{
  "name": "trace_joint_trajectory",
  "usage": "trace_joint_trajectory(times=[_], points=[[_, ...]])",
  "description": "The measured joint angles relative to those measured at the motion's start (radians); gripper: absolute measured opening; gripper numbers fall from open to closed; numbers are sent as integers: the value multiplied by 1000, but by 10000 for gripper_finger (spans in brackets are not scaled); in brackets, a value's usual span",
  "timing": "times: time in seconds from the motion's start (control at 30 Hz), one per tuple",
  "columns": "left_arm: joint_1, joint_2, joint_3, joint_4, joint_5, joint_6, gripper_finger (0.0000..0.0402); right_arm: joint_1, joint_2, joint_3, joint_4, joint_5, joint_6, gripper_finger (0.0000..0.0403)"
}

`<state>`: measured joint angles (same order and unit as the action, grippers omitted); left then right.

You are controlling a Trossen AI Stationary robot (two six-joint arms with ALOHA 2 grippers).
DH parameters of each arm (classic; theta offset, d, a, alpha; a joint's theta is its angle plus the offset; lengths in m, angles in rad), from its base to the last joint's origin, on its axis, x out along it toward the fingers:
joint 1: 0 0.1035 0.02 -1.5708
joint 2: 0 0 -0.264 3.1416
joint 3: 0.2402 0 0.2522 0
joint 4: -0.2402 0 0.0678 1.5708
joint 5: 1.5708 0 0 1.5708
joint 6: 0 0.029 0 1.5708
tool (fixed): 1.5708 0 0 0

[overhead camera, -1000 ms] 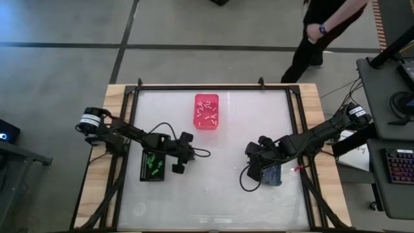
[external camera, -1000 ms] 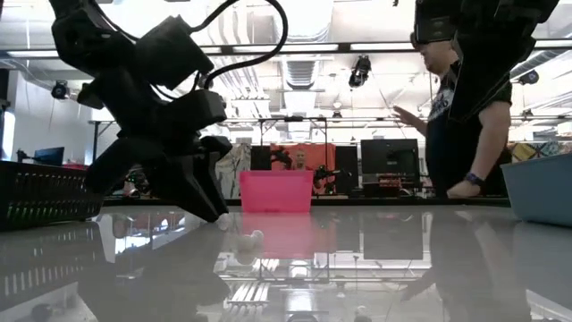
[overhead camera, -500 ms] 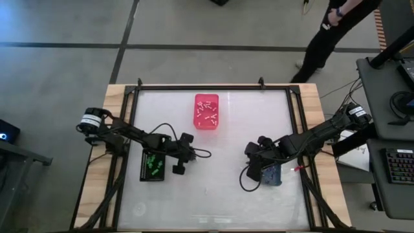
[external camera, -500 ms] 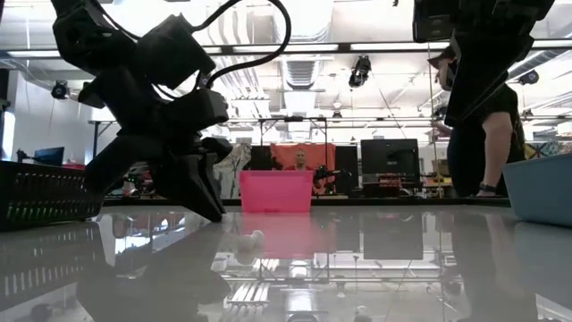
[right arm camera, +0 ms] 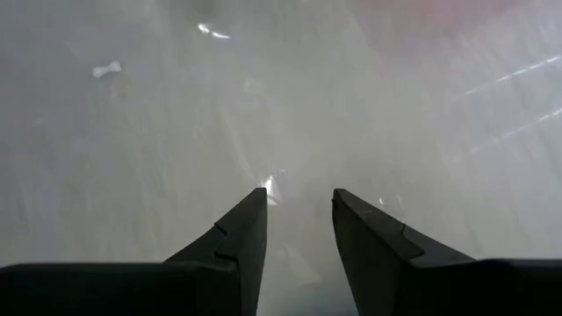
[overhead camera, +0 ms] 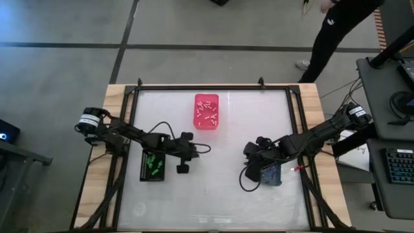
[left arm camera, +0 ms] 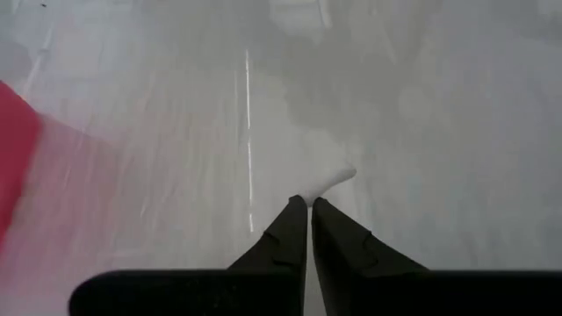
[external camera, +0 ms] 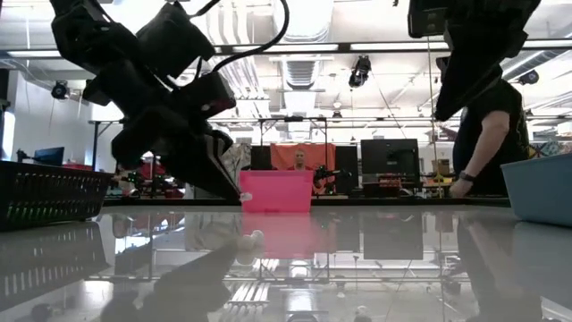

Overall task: Sort Halloween decoration
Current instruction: Put the bone toy into the red bin

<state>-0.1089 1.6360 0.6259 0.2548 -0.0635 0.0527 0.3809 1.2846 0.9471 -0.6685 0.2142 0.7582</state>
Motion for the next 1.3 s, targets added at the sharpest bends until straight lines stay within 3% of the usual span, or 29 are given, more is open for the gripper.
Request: trace_joint_trajectory(times=[0.3,0.4,0.53,0.7,0.97,1.3], points=[[0,-1,0,160,-43,-96,0,1,0,-6,59,104,-27,123],[0,-13,0,198,-124,-111,0,0,0,-6,77,118,-47,123],[35,-65,27,173,-242,-115,0,0,0,-7,96,135,-64,123],[142,-118,127,-5,-342,-82,0,0,0,-7,112,156,-65,123],[337,-82,291,-200,-337,-11,0,0,0,-8,132,157,-64,123],[382,-69,294,-214,-313,-38,7,0,0,-8,172,160,-63,123]])
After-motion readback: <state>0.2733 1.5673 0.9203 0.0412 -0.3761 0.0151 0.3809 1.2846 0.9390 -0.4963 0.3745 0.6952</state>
